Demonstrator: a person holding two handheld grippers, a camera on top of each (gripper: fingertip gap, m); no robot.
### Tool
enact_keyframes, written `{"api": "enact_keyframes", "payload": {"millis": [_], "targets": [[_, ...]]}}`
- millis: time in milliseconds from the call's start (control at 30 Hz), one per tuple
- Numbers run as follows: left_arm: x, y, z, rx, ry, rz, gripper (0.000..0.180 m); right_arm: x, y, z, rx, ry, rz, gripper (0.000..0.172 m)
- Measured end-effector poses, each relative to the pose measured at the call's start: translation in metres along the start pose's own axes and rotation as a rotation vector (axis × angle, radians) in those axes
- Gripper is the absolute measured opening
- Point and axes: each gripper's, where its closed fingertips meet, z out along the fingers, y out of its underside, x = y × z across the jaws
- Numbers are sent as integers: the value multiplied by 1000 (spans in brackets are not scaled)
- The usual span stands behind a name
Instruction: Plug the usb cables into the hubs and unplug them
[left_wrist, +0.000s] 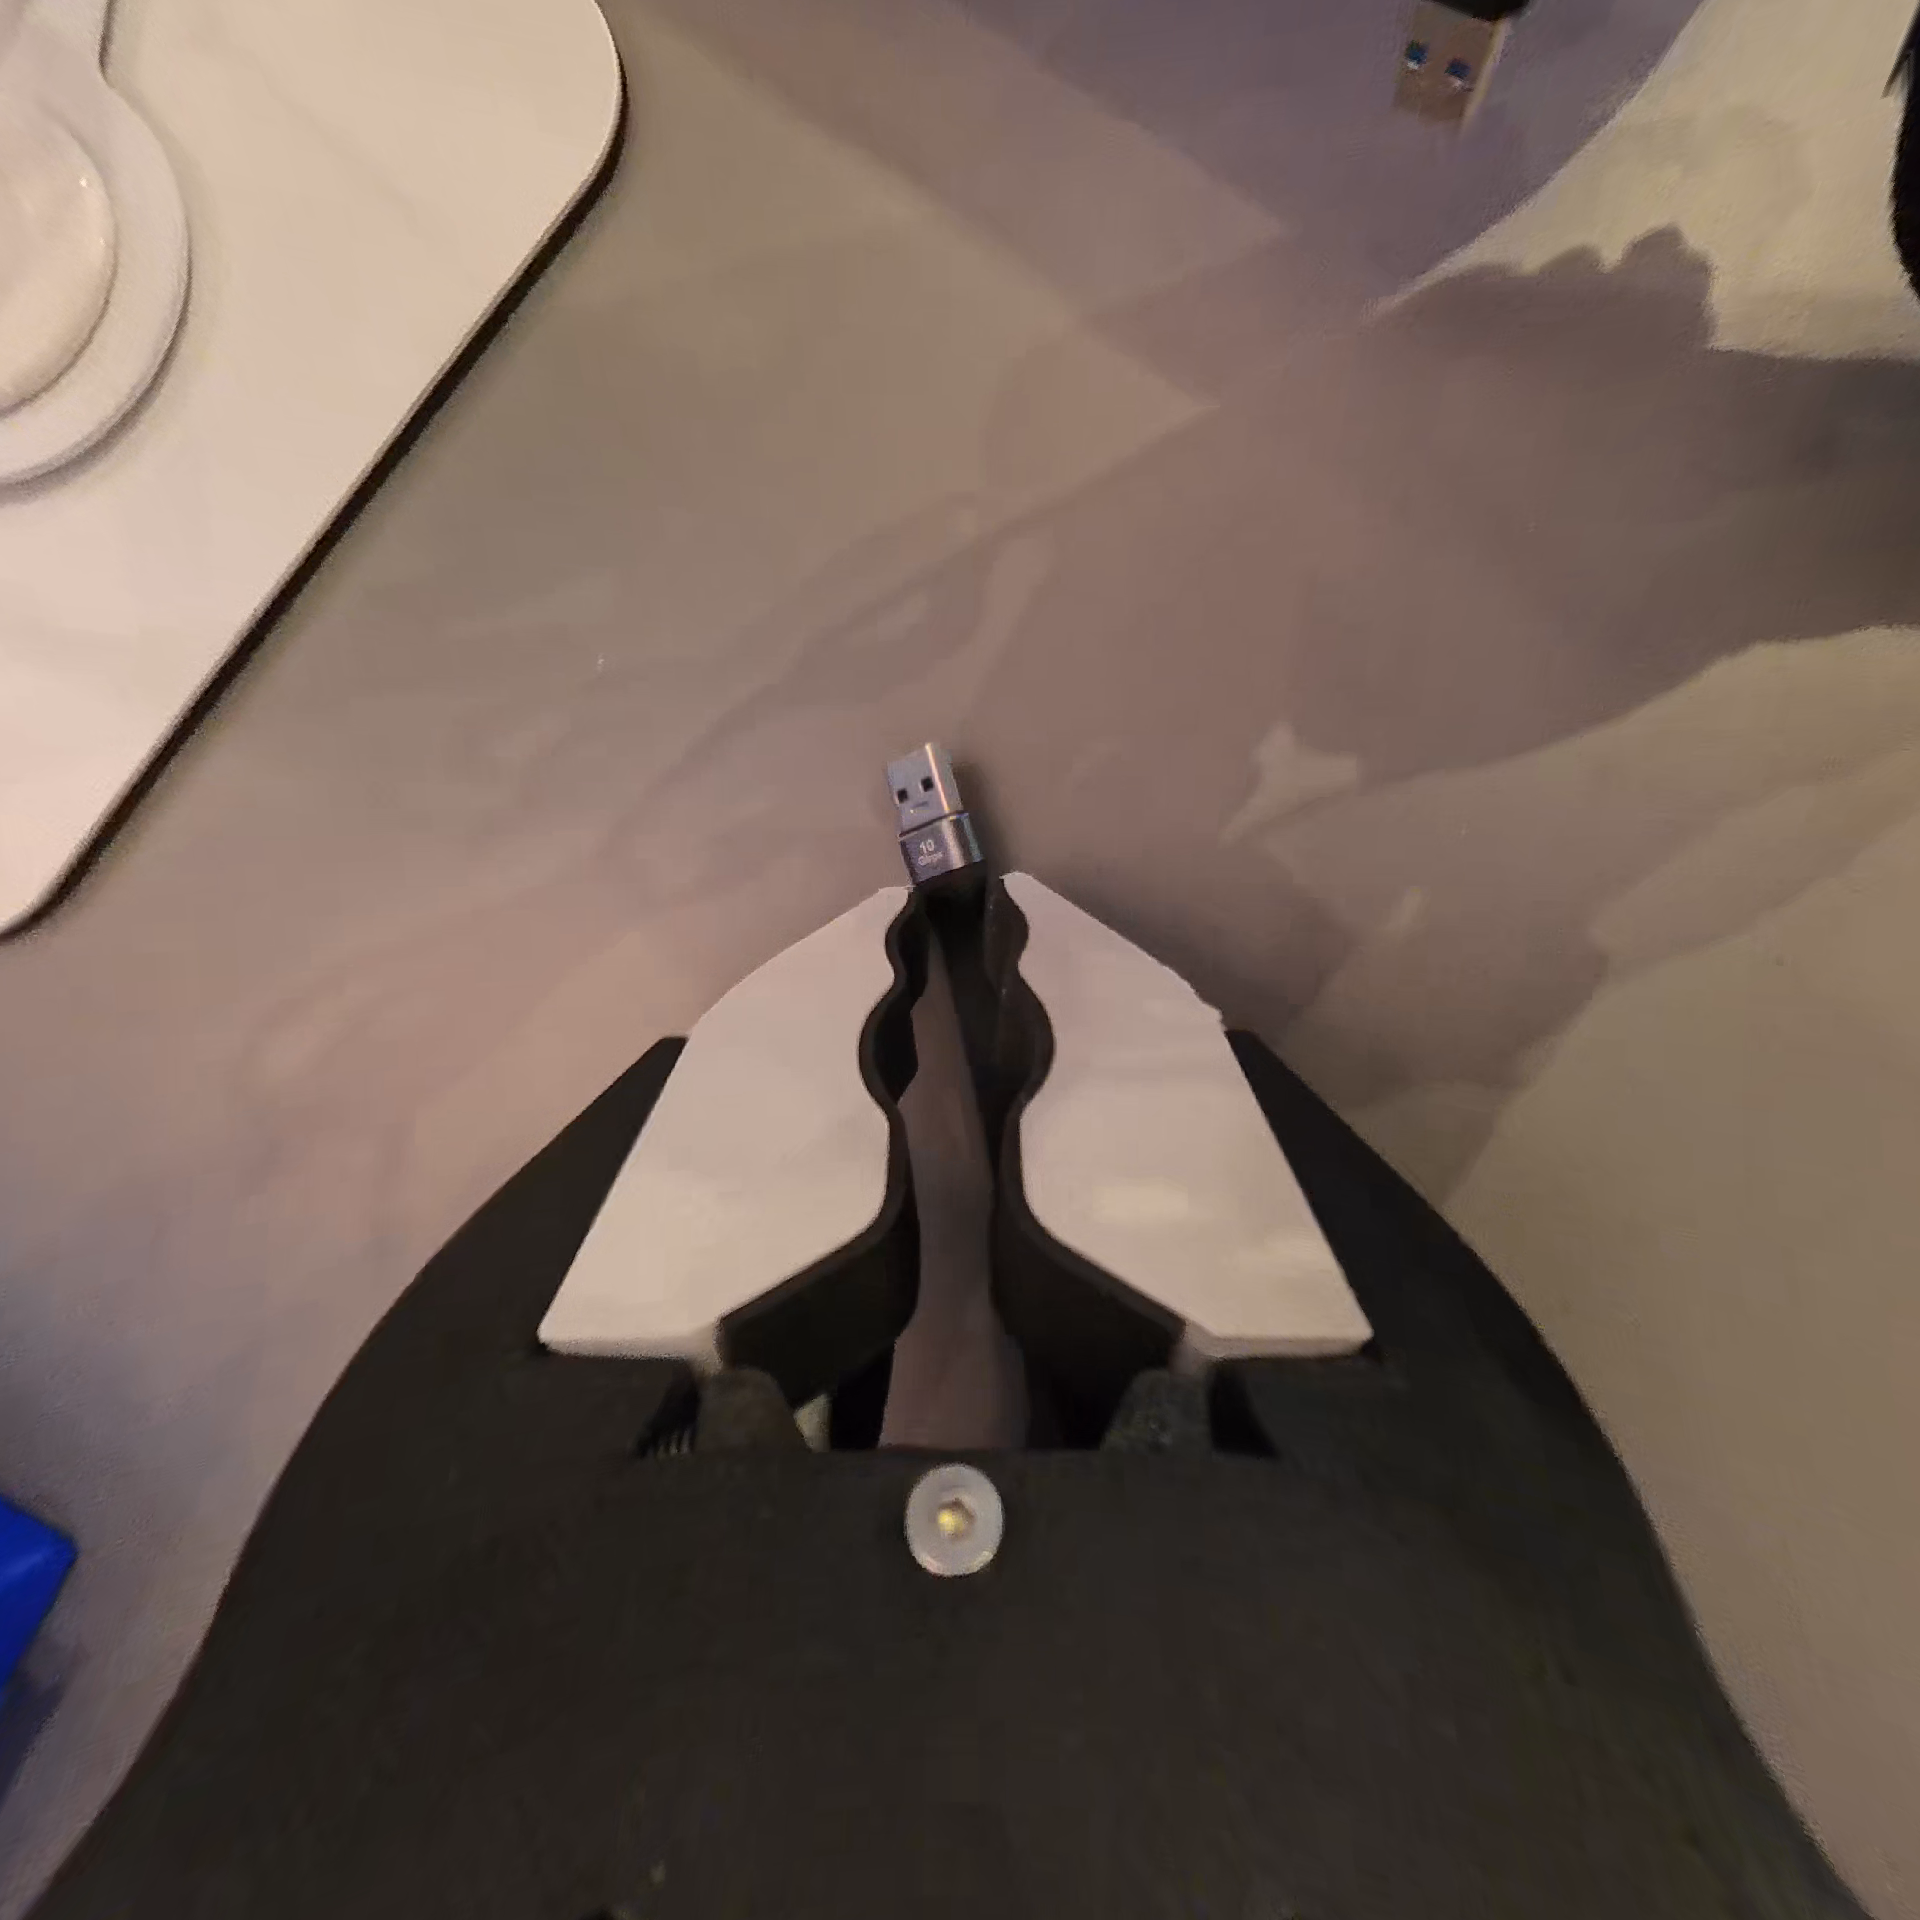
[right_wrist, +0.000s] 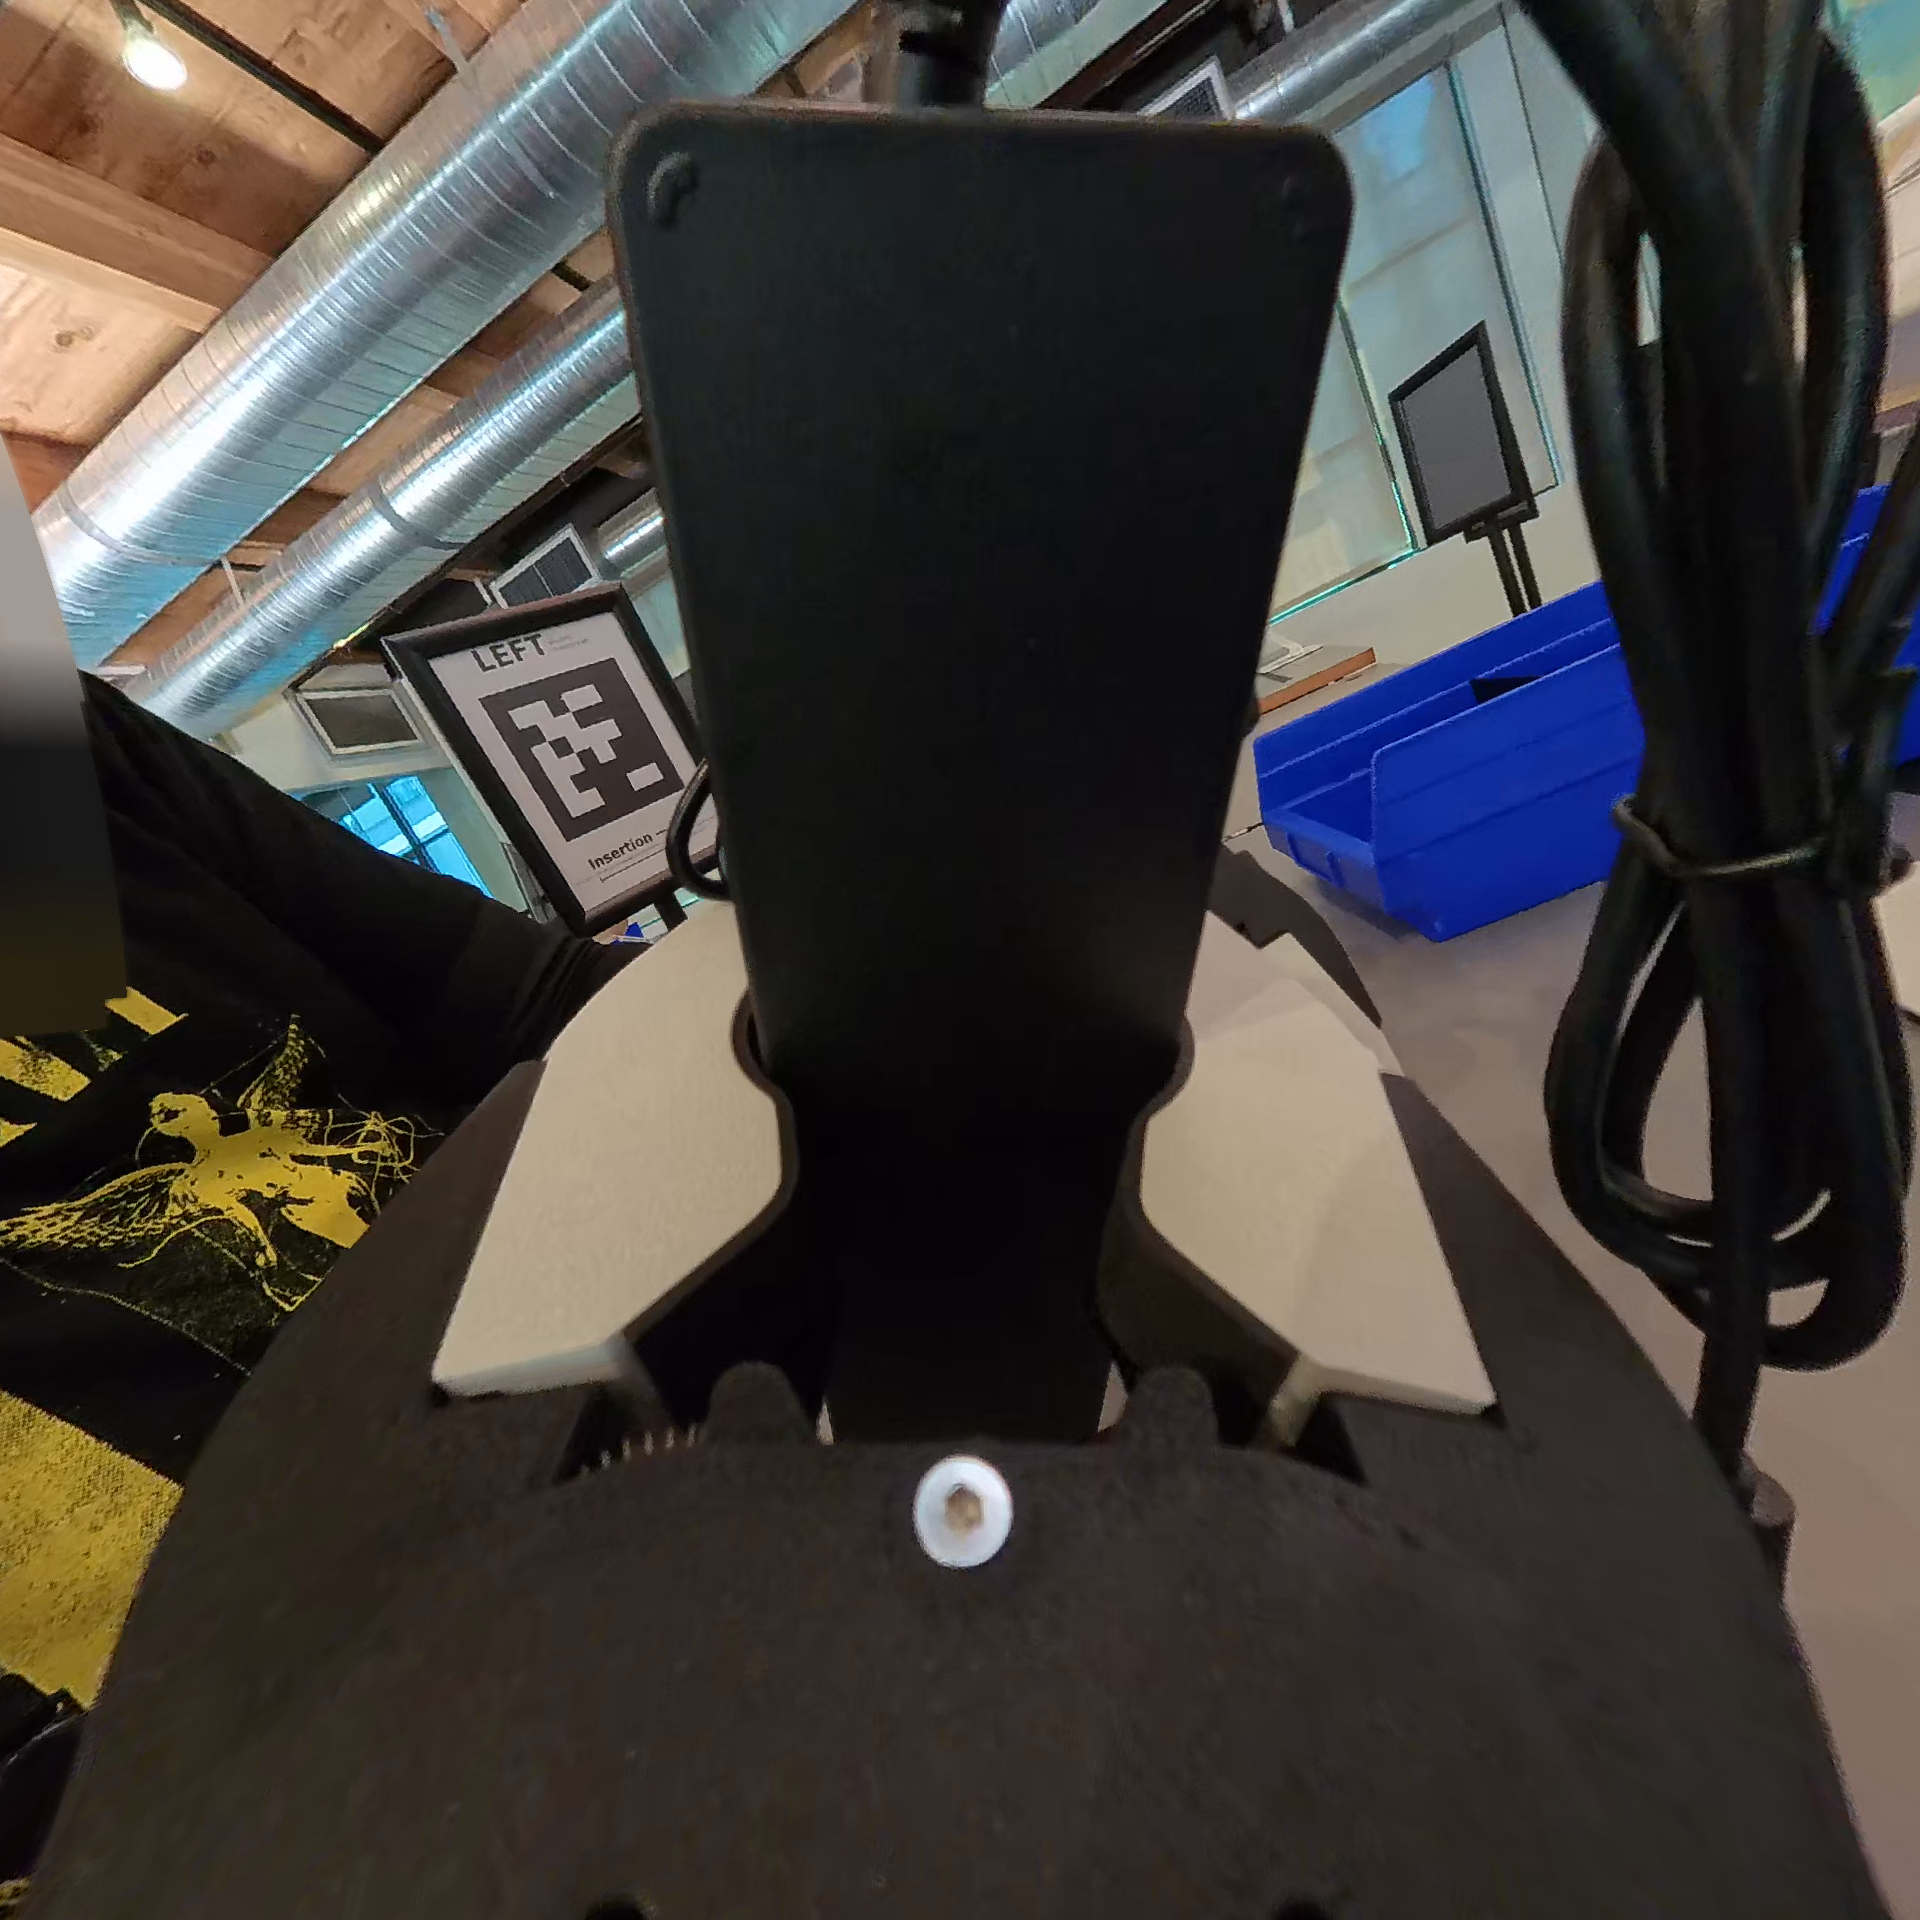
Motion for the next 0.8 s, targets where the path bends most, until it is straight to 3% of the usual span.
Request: {"api": "enact_keyframes", "payload": {"millis": [433,600,800], "targets": [[15,-32,-54,152,-208,315,5,9,-2,-3,30,30,30,66],[37,-54,-81,171,-356,560,5,11,-5,-2,58,34,70,66],[63,-68,-85,139,-504,839,5,18,-4,-4,67,60,107,68]]}}
